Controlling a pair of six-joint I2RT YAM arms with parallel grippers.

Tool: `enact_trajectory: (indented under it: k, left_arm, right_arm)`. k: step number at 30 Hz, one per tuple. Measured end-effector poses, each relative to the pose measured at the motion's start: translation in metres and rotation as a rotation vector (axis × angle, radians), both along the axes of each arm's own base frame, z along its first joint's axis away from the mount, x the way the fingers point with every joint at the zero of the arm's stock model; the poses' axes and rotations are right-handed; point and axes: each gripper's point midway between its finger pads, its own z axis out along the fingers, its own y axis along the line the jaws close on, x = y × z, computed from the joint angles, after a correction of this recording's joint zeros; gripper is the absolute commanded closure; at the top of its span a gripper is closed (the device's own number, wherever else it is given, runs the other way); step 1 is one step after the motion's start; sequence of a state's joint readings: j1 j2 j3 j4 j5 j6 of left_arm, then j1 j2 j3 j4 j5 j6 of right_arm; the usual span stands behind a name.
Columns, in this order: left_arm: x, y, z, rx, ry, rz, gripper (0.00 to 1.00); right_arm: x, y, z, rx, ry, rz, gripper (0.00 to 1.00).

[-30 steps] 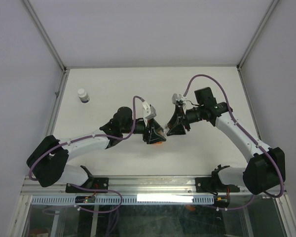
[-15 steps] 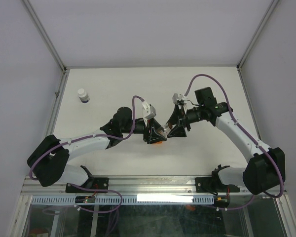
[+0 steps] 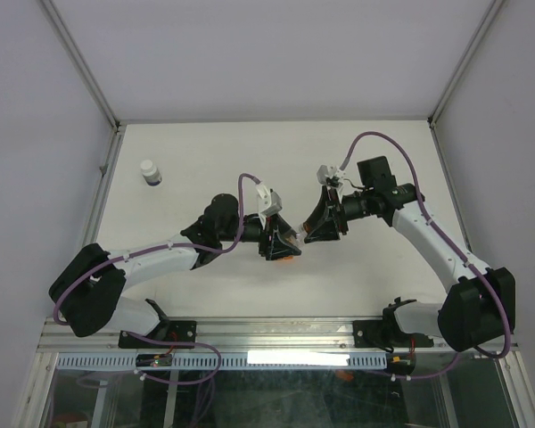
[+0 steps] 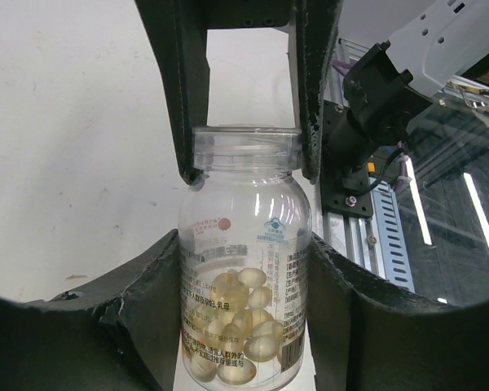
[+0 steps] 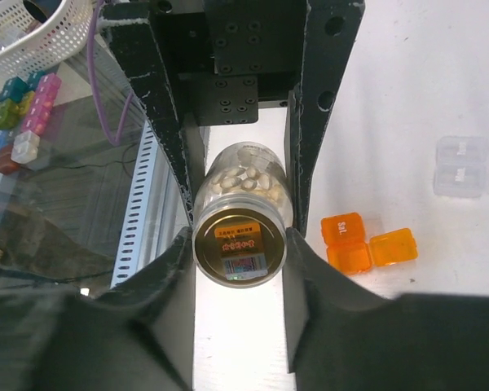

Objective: Sort the pills into containers
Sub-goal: Unscrew the lid of the pill bottle.

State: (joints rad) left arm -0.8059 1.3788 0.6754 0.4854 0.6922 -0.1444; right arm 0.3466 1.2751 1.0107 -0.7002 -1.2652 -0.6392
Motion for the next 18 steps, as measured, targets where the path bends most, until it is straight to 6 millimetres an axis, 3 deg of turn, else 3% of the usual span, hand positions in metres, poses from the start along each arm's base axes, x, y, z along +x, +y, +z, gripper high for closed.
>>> enact_trajectory:
  k: [4, 8, 12, 18]
  left_arm:
    - [-0.0007, -0.0001, 0.0005, -0.002, -0.001, -0.004, 0.78]
    - [-0.0006, -0.0001, 0.0005, -0.002, 0.001, -0.003, 0.53]
    - [-0.0002, -0.0004, 0.0007, -0.004, 0.005, -0.001, 0.35]
    - [0.0013, 0.0001, -0.0007, -0.010, 0.010, 0.014, 0.29]
  right_arm:
    - [0.0010, 0.0001, 0.0005, 0.001, 0.000, -0.003, 1.00]
    - [0.0010, 0.0002, 0.0006, 0.001, 0.000, -0.003, 1.00]
    - [0.0010, 0.0002, 0.0008, 0.002, 0.001, -0.003, 1.00]
    - [-0.0005, 0.0014, 0.0044, 0.018, 0.013, 0.004, 1.00]
